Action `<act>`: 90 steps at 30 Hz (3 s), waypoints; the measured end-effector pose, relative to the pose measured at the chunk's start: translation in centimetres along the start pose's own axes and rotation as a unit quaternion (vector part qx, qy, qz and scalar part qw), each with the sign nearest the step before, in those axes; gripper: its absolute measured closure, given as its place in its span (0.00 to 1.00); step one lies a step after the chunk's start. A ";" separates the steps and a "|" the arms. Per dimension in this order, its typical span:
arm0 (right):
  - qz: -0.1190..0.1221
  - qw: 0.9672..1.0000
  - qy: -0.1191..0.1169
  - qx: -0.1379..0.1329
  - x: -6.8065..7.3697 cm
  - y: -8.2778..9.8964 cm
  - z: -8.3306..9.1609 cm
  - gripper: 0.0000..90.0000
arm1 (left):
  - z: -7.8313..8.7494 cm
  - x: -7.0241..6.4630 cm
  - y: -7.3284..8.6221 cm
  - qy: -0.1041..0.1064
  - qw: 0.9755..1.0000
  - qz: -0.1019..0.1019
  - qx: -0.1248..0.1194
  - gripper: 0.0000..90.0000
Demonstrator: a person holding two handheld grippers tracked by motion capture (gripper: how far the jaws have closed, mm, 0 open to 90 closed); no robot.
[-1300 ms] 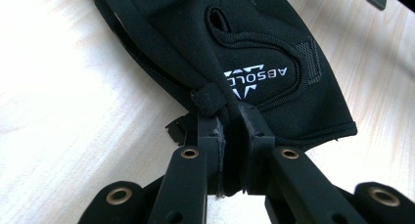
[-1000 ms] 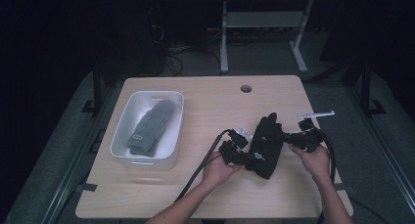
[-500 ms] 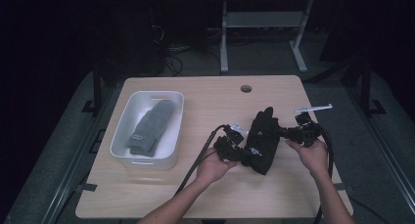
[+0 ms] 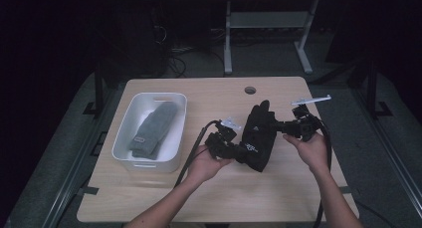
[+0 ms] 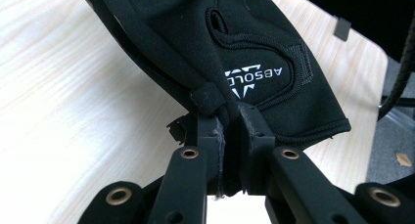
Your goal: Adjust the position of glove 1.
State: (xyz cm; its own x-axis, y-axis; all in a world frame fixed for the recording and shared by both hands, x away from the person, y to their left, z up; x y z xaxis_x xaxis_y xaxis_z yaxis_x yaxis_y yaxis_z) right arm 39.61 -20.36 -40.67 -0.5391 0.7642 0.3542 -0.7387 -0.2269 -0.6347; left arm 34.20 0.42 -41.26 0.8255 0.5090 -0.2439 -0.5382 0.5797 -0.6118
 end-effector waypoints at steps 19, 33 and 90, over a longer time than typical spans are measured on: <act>0.033 0.999 -0.022 -0.002 4.6 -5.2 -1.8 0.86 | 5.9 2.6 0.9 -0.027 0.999 0.009 -0.020 0.91; 0.050 0.998 -0.036 0.001 7.6 -8.2 -3.5 0.86 | 9.4 4.3 1.9 -0.047 0.998 0.016 -0.030 0.91; 0.103 0.989 -0.094 0.046 20.1 -15.8 -18.9 0.86 | 19.5 14.0 12.2 -0.131 0.985 0.113 -0.026 0.90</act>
State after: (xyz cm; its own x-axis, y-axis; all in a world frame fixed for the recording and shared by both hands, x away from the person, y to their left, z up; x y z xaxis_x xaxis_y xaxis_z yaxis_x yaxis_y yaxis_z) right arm 48.07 10.00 -36.51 -0.7415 0.5716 0.3513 -0.6341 -0.4260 -0.6453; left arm 35.83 27.03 -37.46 0.6104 0.7713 -0.1802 -0.6874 0.4028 -0.6043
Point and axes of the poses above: each handheld gripper's, and its own axes: z roughly backward along the jaws, y roughly out of its underside, x roughly to its left, the point moved 5 cm from there along -z, roughly forward along the jaws, and after that the axes turned 4 degrees about x, right-handed, at the moved point
